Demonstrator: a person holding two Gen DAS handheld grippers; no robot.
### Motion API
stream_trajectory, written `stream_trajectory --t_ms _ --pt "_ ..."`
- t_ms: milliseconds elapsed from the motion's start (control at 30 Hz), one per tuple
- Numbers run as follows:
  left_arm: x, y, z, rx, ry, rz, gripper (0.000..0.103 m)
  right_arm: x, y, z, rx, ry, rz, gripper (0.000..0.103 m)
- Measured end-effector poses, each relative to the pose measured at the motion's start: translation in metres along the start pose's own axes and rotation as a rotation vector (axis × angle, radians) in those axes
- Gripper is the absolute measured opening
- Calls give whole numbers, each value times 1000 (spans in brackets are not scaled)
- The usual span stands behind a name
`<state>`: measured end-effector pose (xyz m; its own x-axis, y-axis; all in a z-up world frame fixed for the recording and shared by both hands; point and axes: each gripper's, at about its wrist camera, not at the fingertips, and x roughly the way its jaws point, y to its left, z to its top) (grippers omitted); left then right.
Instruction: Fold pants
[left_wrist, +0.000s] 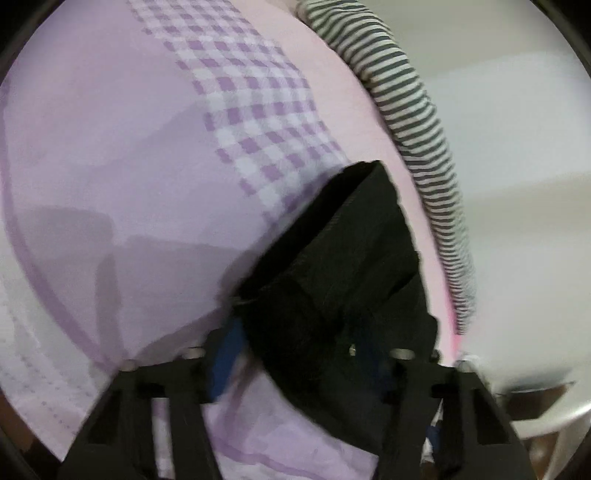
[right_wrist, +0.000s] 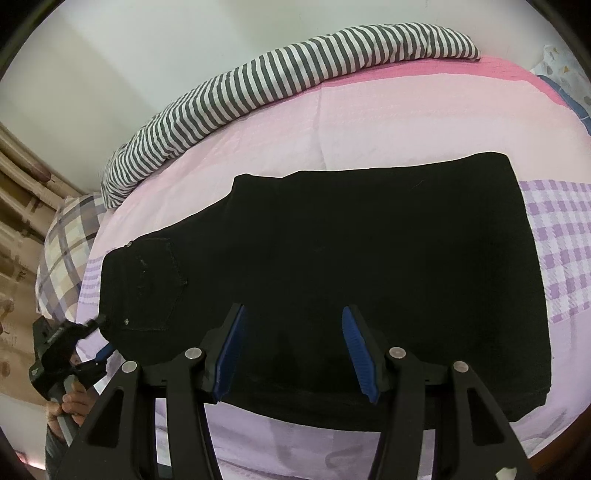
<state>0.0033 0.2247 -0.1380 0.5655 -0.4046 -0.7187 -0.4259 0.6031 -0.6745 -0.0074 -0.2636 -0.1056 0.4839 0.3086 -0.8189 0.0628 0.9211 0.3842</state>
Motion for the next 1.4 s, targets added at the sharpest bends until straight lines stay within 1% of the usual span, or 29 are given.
stream_trajectory --t_ms 67,100,133,167,200,233,267,367,400,467,500,567,700,800,900,1033,1100,1167,1233,1300,1400 --pt "-2 1 0 -4 -5 -12 30 0 -1 -1 6 -1 13 51" --pt "-7 -4 -1 11 -17 -26 28 -1 -1 -1 8 -3 16 51" --pt "-11 -10 -2 34 -29 -23 25 -2 -1 -1 8 -7 16 51" --pt "-15 -19 -4 66 -45 -10 24 -4 -2 -1 8 -10 18 51" --pt "-20 -35 -7 123 -66 10 23 -7 -2 0 8 -17 22 51" --pt "-24 -48 -10 161 -79 14 23 -10 -3 1 8 -24 24 51" --pt "-30 -67 -13 212 -93 6 22 -14 -5 1 7 -31 25 51" --pt "-38 -115 -20 319 -102 -24 22 -31 -13 6 12 -70 25 51" --pt "-40 -139 -25 368 -104 -38 22 -39 -18 7 16 -87 23 51" --pt "-37 -175 -35 449 -102 -55 22 -51 -27 8 29 -115 11 51" --pt "-34 -199 -44 500 -92 -71 22 -58 -34 8 41 -132 10 51" --pt "-25 -233 -60 575 -71 -96 21 -70 -50 7 75 -158 6 51" --pt "8 -303 -119 766 -18 -125 21 -86 -85 2 155 -187 7 53" --pt "32 -331 -162 870 40 -148 21 -94 -107 -2 201 -206 -2 53" --pt "57 -350 -210 972 105 -142 21 -99 -131 -8 250 -215 -15 53" --pt "99 -363 -251 1036 201 -100 21 -102 -157 -14 304 -218 -25 53" --pt "118 -365 -269 1077 223 -67 21 -103 -167 -20 324 -216 -25 53" --pt "129 -363 -283 1124 221 -38 21 -103 -178 -24 346 -211 -18 53" --pt "138 -356 -296 1165 221 -10 21 -99 -184 -26 359 -202 4 53" --pt "144 -349 -305 1204 212 10 21 -96 -187 -26 365 -194 47 53" --pt "146 -341 -310 1243 189 1 23 -87 -185 -21 368 -176 174 53"
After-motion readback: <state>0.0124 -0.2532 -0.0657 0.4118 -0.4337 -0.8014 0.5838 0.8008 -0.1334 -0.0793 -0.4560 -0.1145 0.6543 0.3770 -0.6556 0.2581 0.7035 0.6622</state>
